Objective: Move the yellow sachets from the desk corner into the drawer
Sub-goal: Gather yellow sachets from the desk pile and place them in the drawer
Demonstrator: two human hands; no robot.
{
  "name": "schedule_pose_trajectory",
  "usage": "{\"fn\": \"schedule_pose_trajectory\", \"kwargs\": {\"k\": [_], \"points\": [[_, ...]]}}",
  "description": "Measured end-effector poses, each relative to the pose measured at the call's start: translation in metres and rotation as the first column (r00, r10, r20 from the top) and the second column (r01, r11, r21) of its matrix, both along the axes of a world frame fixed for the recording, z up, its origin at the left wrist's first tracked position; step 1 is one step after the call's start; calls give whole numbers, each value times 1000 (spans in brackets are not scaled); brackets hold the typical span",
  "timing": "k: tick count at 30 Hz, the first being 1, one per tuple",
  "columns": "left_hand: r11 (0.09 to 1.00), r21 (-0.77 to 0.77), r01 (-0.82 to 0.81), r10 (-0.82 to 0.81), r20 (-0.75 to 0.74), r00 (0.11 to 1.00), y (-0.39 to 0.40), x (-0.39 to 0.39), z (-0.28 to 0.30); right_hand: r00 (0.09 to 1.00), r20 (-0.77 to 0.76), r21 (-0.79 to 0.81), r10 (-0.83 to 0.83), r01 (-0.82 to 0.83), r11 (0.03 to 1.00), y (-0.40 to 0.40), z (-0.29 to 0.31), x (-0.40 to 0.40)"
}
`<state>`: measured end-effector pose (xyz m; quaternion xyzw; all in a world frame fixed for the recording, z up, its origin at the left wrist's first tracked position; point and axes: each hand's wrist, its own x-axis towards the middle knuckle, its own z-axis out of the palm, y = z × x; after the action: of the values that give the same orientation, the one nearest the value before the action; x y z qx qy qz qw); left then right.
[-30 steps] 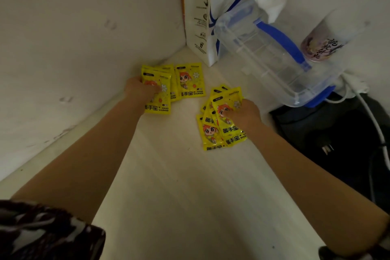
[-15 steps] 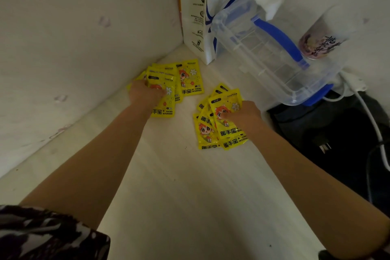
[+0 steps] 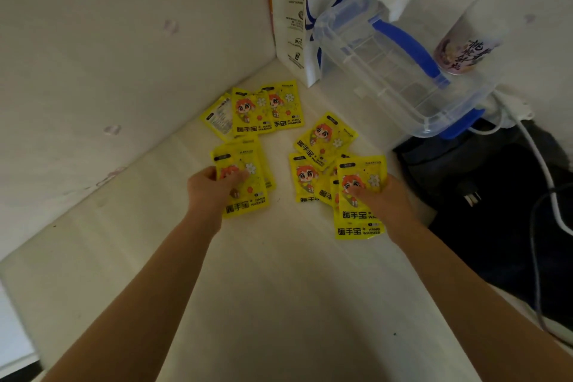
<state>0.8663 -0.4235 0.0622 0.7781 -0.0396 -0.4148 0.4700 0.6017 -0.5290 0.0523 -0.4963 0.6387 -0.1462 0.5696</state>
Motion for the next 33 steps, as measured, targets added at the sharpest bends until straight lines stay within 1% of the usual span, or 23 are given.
{"fn": "schedule_pose_trajectory", "kwargs": {"k": [5,9,15,19,24,29,33], "points": [[998,-19,-64,63,-74,995,47,-27,-1,998,58,-15,-36,37,999,22,10,-15],[993,-40,-112,107,-116,988,78,-44,1,995,67,-5,-70,71,997,37,16,-26],[992,-90,-84,68,-167,984,109,-72,14,990,111,-19,-89,91,996,73,37,-44],[994,-106,-30,9,-193,981,130,-88,18,986,112,-9,-122,124,992,112,47,-56],[989,-132,73,-101,-225,969,166,-103,19,980,97,-14,-174,176,984,178,51,-66],[971,-142,192,-225,-281,933,214,-106,16,949,79,-12,-304,306,952,258,53,-71],[943,-140,303,-332,-304,893,251,-109,19,902,79,14,-425,426,905,325,52,-77]]}}
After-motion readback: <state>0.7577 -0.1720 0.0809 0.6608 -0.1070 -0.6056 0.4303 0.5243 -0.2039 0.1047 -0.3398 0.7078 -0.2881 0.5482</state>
